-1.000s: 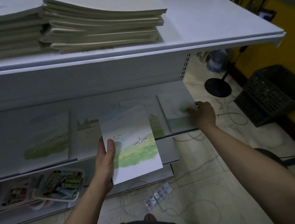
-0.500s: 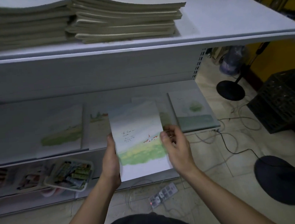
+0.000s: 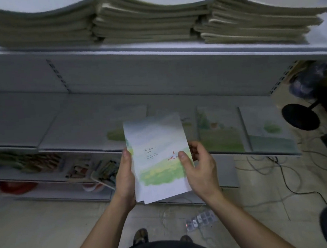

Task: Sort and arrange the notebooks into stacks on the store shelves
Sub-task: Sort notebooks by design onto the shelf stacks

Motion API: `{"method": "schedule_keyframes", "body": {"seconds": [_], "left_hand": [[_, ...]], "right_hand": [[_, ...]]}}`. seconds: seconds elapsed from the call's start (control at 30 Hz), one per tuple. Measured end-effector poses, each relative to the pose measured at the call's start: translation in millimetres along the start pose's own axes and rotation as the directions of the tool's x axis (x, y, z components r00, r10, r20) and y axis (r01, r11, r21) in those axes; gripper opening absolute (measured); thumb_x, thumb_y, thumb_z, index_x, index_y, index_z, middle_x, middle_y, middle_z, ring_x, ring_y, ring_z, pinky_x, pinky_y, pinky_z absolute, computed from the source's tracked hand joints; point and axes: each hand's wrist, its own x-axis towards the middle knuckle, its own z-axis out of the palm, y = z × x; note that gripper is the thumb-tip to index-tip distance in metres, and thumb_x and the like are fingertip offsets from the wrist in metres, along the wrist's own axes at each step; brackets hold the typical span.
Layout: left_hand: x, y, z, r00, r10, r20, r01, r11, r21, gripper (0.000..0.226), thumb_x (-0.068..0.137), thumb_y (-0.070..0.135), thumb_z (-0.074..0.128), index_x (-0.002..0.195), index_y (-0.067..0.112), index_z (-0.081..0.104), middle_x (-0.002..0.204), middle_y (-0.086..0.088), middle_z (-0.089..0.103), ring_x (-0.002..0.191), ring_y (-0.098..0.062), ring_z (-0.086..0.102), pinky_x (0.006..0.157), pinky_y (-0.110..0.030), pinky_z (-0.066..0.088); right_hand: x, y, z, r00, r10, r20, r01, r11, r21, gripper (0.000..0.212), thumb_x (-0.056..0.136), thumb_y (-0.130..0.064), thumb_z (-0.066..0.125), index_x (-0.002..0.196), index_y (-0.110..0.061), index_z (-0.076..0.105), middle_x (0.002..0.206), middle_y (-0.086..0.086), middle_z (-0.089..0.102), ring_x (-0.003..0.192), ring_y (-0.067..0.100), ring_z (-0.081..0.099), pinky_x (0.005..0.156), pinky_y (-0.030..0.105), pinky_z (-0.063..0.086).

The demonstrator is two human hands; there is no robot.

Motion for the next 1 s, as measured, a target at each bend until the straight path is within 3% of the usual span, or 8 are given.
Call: {"method": "schedule_keyframes", "body": {"seconds": [0.2,0.3,0.4,0.53,0.73,0.83,0.9,1.0], "left_hand": [[6,40,-67,0.980,0.091,-0.178,-0.077,0.993,0.086,0.080,0.084,0.076,0.049,0.145,0.026,0.055,0.137,-0.006,0.067,0.127,-0.036,0.062,0.104,-0.057,0.050],[9,64,-100,0.954,0.204,-0.221,-0.155,0.963,0.220,0.077,0.088,0.076,0.041,0.142,0.022,0.055,0.129,-0.008,0.070,0.117,-0.034,0.068,0.099,-0.057,0.053],[14,86,-130,0.925,0.308,-0.224,-0.230,0.920,0.318,0.044,0.107,0.054,0.030,0.129,0.024,0.055,0.118,-0.004,0.070,0.108,-0.032,0.068,0.088,-0.049,0.057],[18,102,-162,0.925,0.231,-0.303,-0.181,0.966,0.185,0.081,0.083,0.082,0.045,0.141,0.027,0.056,0.132,-0.009,0.069,0.119,-0.036,0.067,0.100,-0.064,0.051],[30,122,-188,0.928,0.129,-0.349,-0.092,0.988,0.122,0.068,0.100,0.068,0.028,0.141,0.024,0.060,0.130,-0.010,0.070,0.118,-0.036,0.066,0.106,-0.063,0.047],[36,128,-192,0.930,0.123,-0.345,-0.081,0.988,0.133,0.064,0.103,0.066,0.028,0.134,0.022,0.063,0.121,-0.008,0.072,0.109,-0.033,0.069,0.100,-0.055,0.052],[37,133,-193,0.936,0.139,-0.325,-0.103,0.987,0.125,0.068,0.096,0.072,0.037,0.132,0.022,0.063,0.120,-0.007,0.072,0.110,-0.032,0.069,0.099,-0.053,0.052],[43,132,-202,0.940,0.125,-0.318,-0.094,0.989,0.113,0.096,0.070,0.087,0.053,0.145,0.026,0.056,0.137,-0.008,0.067,0.125,-0.035,0.063,0.109,-0.064,0.043]], "right_hand": [[9,-15,53,0.990,0.127,0.065,-0.133,0.988,0.082,0.018,0.097,-0.018,0.063,0.112,-0.025,0.055,0.095,-0.008,0.073,0.089,0.005,0.069,0.077,0.026,0.055],[26,-18,61,0.978,0.208,0.033,-0.210,0.963,0.167,0.022,0.100,-0.017,0.059,0.120,-0.020,0.050,0.103,-0.015,0.065,0.091,-0.002,0.064,0.077,0.016,0.050],[48,-17,53,0.971,0.228,-0.069,-0.215,0.963,0.162,0.025,0.101,-0.014,0.057,0.122,-0.023,0.047,0.104,-0.017,0.058,0.090,-0.008,0.056,0.073,0.009,0.044],[74,-10,52,0.959,0.271,-0.089,-0.257,0.956,0.141,0.021,0.101,-0.012,0.057,0.117,-0.024,0.048,0.106,-0.004,0.061,0.091,0.005,0.060,0.073,0.014,0.047],[87,-11,94,0.954,0.292,-0.069,-0.287,0.955,0.076,0.018,0.105,-0.012,0.045,0.117,-0.022,0.052,0.107,-0.006,0.062,0.093,0.010,0.059,0.070,0.014,0.045],[92,-14,121,0.941,0.336,-0.047,-0.330,0.939,0.100,0.024,0.105,-0.012,0.042,0.124,-0.018,0.055,0.119,0.000,0.061,0.105,0.017,0.057,0.074,0.021,0.043],[99,-18,139,0.935,0.353,-0.044,-0.346,0.931,0.114,0.025,0.104,-0.010,0.043,0.124,-0.015,0.056,0.120,0.002,0.060,0.105,0.018,0.057,0.071,0.017,0.043],[112,-22,161,0.932,0.360,-0.042,-0.358,0.933,0.047,0.023,0.103,-0.010,0.045,0.123,-0.013,0.056,0.120,0.006,0.061,0.100,0.018,0.057,0.066,0.018,0.042]]}}
